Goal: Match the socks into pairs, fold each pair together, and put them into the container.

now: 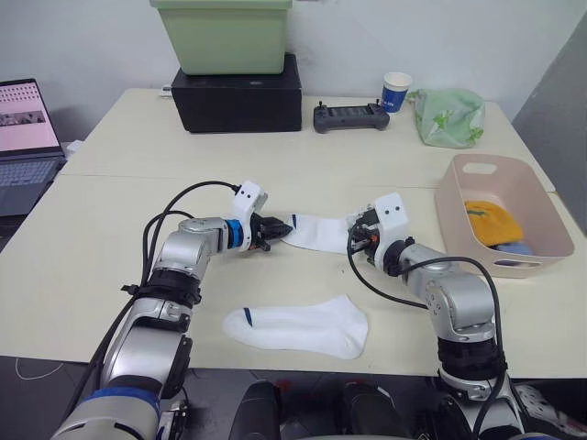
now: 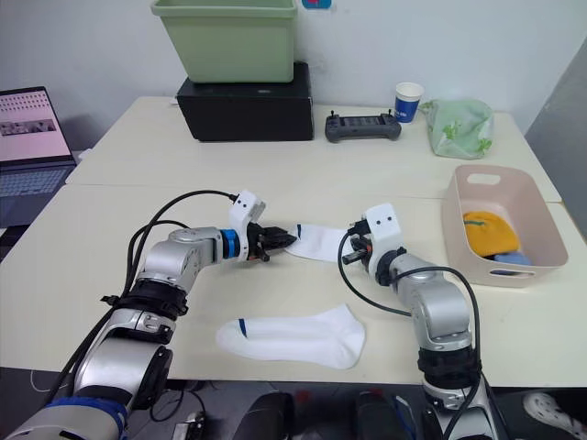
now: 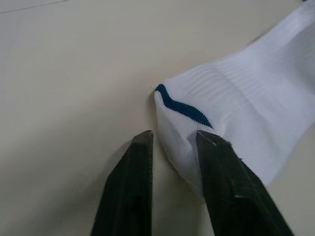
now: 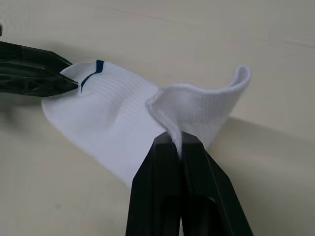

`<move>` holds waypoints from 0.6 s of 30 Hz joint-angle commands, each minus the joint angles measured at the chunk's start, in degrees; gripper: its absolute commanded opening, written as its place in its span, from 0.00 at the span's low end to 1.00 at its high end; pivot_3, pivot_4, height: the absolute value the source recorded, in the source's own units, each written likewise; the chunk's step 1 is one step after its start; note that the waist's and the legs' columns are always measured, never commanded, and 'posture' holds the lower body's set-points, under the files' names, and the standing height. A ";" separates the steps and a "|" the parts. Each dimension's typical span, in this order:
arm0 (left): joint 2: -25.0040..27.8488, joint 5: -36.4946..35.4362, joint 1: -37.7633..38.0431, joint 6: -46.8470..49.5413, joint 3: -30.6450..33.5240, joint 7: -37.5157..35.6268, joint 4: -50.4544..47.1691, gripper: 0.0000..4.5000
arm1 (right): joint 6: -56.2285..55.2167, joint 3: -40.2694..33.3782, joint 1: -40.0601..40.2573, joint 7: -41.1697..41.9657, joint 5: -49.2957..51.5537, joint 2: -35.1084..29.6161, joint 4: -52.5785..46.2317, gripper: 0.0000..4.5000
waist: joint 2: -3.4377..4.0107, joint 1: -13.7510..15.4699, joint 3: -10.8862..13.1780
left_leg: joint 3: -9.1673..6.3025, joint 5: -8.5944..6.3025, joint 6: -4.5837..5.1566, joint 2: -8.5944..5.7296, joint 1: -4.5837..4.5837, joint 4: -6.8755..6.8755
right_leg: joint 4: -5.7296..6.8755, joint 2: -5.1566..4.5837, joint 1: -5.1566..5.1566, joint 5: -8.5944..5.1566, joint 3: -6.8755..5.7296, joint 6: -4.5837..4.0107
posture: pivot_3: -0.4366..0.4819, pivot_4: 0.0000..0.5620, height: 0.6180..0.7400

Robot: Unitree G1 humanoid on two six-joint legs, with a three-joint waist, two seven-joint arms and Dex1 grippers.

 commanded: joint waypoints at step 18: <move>2.47 -14.50 25.79 23.69 18.45 11.42 -41.23 0.01 | 8.62 -11.74 7.05 -4.67 15.67 7.48 -8.35 0.00 | 0.01 -0.54 0.00 | -0.19 0.00 -0.01 0.27 0.02 -0.06 | 0.02 -0.12 -0.01 0.00 0.03 0.00 | 0.48 0.27 0.96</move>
